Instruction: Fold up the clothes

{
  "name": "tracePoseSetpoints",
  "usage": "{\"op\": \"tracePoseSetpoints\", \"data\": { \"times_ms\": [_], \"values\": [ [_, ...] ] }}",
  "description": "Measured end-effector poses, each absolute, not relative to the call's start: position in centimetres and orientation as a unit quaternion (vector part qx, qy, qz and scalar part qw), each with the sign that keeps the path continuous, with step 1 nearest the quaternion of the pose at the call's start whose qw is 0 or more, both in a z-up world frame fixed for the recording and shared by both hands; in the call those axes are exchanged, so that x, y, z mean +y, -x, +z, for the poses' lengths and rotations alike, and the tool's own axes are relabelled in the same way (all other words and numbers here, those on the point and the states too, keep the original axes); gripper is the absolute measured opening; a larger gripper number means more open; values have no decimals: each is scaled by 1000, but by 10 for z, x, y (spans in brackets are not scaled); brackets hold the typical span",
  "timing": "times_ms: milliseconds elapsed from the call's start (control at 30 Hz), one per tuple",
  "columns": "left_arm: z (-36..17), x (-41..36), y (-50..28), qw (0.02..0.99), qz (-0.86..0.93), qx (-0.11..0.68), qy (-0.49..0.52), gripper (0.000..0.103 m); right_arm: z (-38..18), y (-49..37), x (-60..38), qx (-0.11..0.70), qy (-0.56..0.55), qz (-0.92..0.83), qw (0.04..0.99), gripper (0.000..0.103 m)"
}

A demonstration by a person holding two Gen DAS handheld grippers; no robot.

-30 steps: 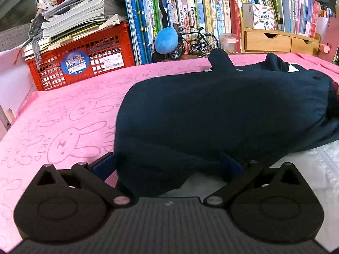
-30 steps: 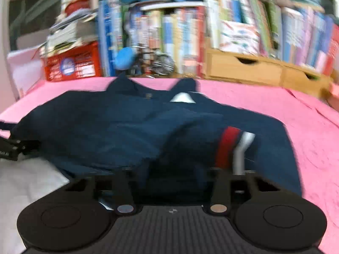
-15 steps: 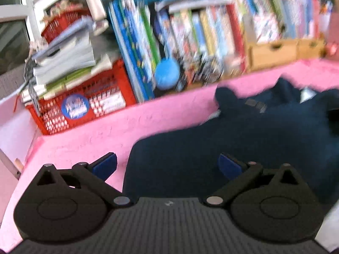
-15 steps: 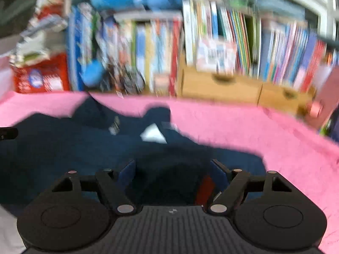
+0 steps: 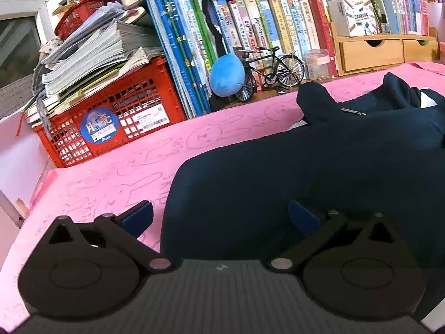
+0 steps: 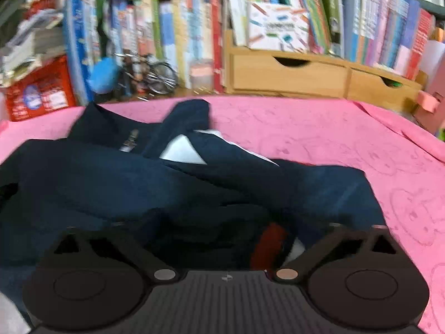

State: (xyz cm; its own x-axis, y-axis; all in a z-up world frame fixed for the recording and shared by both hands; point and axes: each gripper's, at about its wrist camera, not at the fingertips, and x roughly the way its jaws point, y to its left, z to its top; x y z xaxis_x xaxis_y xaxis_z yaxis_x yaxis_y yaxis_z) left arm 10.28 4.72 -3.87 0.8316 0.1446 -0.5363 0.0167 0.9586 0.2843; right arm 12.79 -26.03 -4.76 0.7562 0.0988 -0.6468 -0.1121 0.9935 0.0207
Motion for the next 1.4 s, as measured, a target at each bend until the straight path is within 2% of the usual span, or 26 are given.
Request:
{"op": "tracePoseSetpoints", "data": {
  "times_ms": [267,300,467,667,900,1100,1233,1400],
  "values": [
    [-31,82,-63,938,103,307,-120,103,-41,-116,-261,351,5,51,935,103],
    [-26,82,-54,939,110,301,-121,103,-36,-112,-259,349,3,43,936,99],
    [-2,60,-15,959,34,263,-101,103,-5,-47,-204,255,51,154,953,103],
    [-35,33,-33,936,43,306,-169,103,-16,-21,-149,277,118,214,929,103],
    [-35,63,-15,938,44,309,-149,103,-34,-24,-212,340,36,186,921,103],
    [14,88,17,954,-6,271,-131,103,9,3,-279,268,-9,146,952,103],
    [34,115,-30,957,-5,284,-61,103,13,-31,-335,277,-41,70,957,103],
    [12,134,-110,939,18,343,-23,103,-6,-78,-390,327,-140,53,933,103]
  ]
}}
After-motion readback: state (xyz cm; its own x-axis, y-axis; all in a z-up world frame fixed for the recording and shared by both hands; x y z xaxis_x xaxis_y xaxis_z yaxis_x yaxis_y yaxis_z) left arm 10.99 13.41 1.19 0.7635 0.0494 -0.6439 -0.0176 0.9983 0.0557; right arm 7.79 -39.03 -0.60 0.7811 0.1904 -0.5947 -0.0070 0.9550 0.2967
